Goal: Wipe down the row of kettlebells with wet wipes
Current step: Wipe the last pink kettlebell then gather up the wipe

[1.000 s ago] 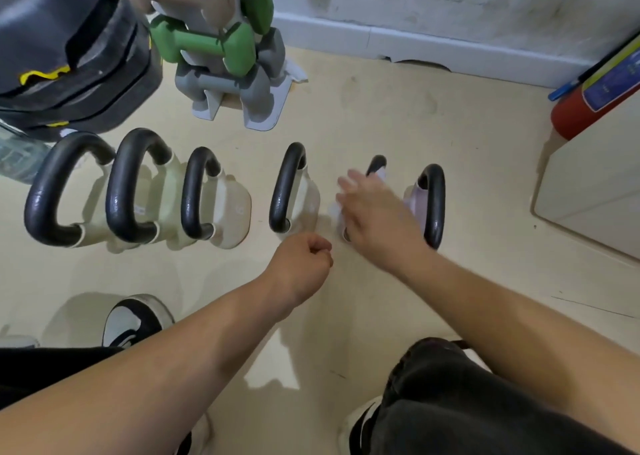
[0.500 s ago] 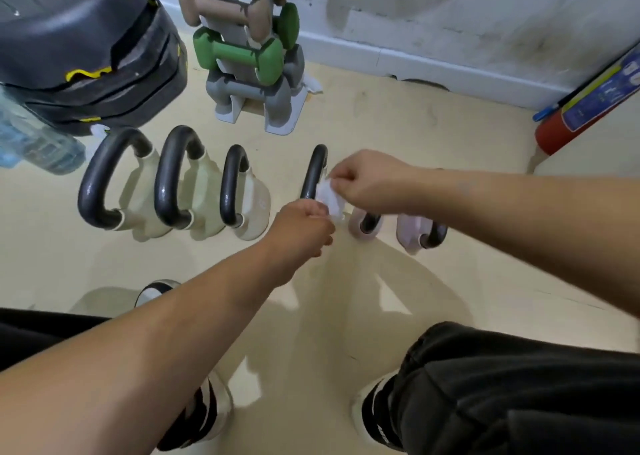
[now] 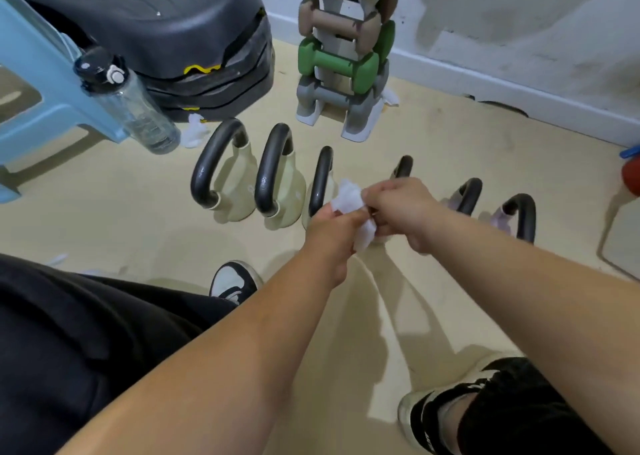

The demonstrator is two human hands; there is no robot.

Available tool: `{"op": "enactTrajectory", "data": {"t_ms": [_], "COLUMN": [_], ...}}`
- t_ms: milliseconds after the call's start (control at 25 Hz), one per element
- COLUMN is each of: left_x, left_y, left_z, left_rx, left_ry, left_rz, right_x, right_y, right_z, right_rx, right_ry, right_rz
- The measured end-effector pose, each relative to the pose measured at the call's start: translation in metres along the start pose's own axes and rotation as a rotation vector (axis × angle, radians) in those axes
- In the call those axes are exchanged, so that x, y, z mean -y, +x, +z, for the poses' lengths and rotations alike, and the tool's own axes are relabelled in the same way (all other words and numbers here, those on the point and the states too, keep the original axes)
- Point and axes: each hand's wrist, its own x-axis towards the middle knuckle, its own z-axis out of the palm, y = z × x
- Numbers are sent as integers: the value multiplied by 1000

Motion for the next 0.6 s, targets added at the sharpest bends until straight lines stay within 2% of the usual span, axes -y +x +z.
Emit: {"op": "enactTrajectory", "data": {"t_ms": [120,320,440,520,600], "left_x": [-8,-30,-53,-56,-48], "left_y": [5,32,60,81,88], "left_z": [-16,-58,-59,-48,-42], "left_rx": [-176,-423,-400,-298,-293], "left_ry": [128,421,680,871,1088], "left_rz": [23,265,491,476,468], "right_x": [-1,25,22,19,19], "right_y": [14,39,54,60,63], "right_z": [13,39,53,55,54], "right_rx": [-54,-37,-98,-101,-95], "right_ry": [-107,4,3,-5,7], "right_rz": [-37,-76,-97,-108,-85]}}
